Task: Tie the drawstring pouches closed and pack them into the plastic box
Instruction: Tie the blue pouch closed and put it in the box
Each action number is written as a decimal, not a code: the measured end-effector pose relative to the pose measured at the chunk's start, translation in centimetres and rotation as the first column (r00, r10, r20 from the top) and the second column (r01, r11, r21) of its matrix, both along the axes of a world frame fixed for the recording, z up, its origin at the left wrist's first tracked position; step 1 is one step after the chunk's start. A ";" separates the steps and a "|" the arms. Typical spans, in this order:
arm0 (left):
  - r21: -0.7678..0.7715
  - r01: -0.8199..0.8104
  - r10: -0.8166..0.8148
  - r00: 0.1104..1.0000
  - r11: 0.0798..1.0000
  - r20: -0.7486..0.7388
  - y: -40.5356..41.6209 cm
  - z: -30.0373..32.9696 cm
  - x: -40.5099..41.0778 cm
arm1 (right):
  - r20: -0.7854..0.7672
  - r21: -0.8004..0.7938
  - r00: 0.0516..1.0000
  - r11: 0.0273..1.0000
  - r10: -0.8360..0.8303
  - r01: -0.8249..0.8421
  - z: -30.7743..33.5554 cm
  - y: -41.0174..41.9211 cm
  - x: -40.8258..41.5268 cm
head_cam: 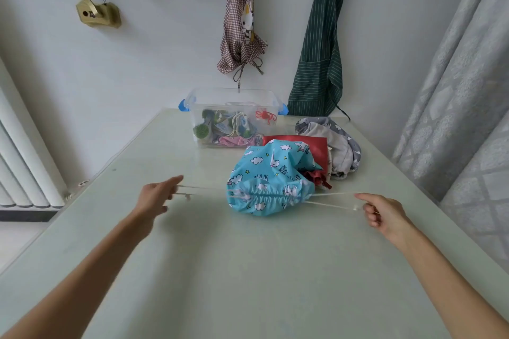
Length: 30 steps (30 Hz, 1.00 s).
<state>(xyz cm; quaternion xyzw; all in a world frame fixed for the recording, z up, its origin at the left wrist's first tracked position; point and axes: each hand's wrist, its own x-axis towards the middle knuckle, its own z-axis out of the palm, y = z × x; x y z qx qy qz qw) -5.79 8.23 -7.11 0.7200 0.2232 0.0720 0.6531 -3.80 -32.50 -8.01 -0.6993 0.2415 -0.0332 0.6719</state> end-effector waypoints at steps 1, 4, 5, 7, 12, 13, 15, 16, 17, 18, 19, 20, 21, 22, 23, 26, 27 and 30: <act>0.116 -0.018 0.017 1.000 0.993 0.009 1.0 -0.3 -0.1 | -0.006 -0.069 0.999 0.997 -0.039 0.039 -0.1 -0.9 -0.2; 0.491 0.061 -0.041 0.998 0.869 -0.052 2.7 -0.9 -0.3 | -0.060 -0.251 0.998 0.968 0.004 -0.019 -0.3 -2.0 -0.2; 0.588 0.123 -0.063 0.991 0.799 -0.121 2.8 -1.0 -0.2 | -0.094 -0.280 0.994 0.956 0.064 -0.088 -0.1 -1.7 -0.1; 0.741 0.238 -0.075 0.966 0.627 -0.247 2.2 -0.7 0.2 | -0.194 -0.324 0.958 0.909 0.209 -0.264 1.1 -0.1 -0.2; 0.863 0.248 -0.206 0.963 0.440 -0.172 -2.1 0.4 0.0 | -0.252 -0.828 0.926 0.433 0.283 -0.357 3.7 3.5 -1.3; 0.847 0.290 -0.288 0.942 0.446 -0.171 -3.3 0.3 -0.1 | -0.200 -0.859 0.918 0.390 0.342 -0.332 3.7 4.7 -1.7; 0.812 0.420 -0.438 0.869 0.405 -0.231 -5.7 -0.3 -0.4 | -0.209 -0.824 0.841 0.373 0.499 -0.426 2.9 7.2 -2.3; 0.808 0.467 -0.488 0.832 0.360 -0.263 -6.6 -0.8 -0.5 | -0.252 -0.799 0.799 0.349 0.546 -0.491 2.3 8.4 -2.5; 0.818 0.483 -0.512 0.811 0.311 -0.284 -7.3 -1.2 -0.6 | -0.281 -0.784 0.775 0.331 0.565 -0.525 1.5 9.4 -2.7; 0.846 0.461 -0.517 0.809 0.266 -0.279 -7.9 -1.3 -0.7 | -0.267 -0.787 0.773 0.333 0.575 -0.520 0.9 9.9 -2.8; 0.884 0.409 -0.508 0.824 0.225 -0.252 -8.1 -1.3 -0.7 | -0.223 -0.783 0.779 0.369 0.586 -0.501 0.6 10.1 -2.9; 0.923 0.334 -0.508 0.838 0.190 -0.198 -7.9 -1.2 -0.7 | -0.161 -0.759 0.780 0.429 0.605 -0.489 0.5 10.1 -2.8; 0.952 0.262 -0.520 0.842 0.159 -0.144 -7.6 -0.9 -0.7 | -0.099 -0.719 0.773 0.492 0.627 -0.491 0.5 9.9 -2.7; 0.967 0.211 -0.542 0.834 0.143 -0.102 -6.9 -0.6 -0.6 | -0.045 -0.675 0.761 0.542 0.647 -0.500 0.7 9.6 -2.7; 0.972 0.179 -0.564 0.823 0.151 -0.064 -6.1 -0.2 -0.5 | -0.004 -0.644 0.749 0.571 0.663 -0.509 1.0 9.3 -2.7; 0.986 0.010 -0.616 0.782 0.165 0.095 -3.9 0.6 0.2 | 0.085 -0.634 0.706 0.584 0.703 -0.506 2.2 8.3 -2.9; 0.985 -0.073 -0.638 0.754 0.157 0.158 -3.5 0.6 0.5 | 0.111 -0.641 0.699 0.589 0.707 -0.493 2.4 8.0 -2.8; 0.973 -0.188 -0.709 0.667 0.137 0.229 -3.2 0.9 1.0 | 0.152 -0.671 0.678 0.579 0.719 -0.463 2.8 7.6 -2.3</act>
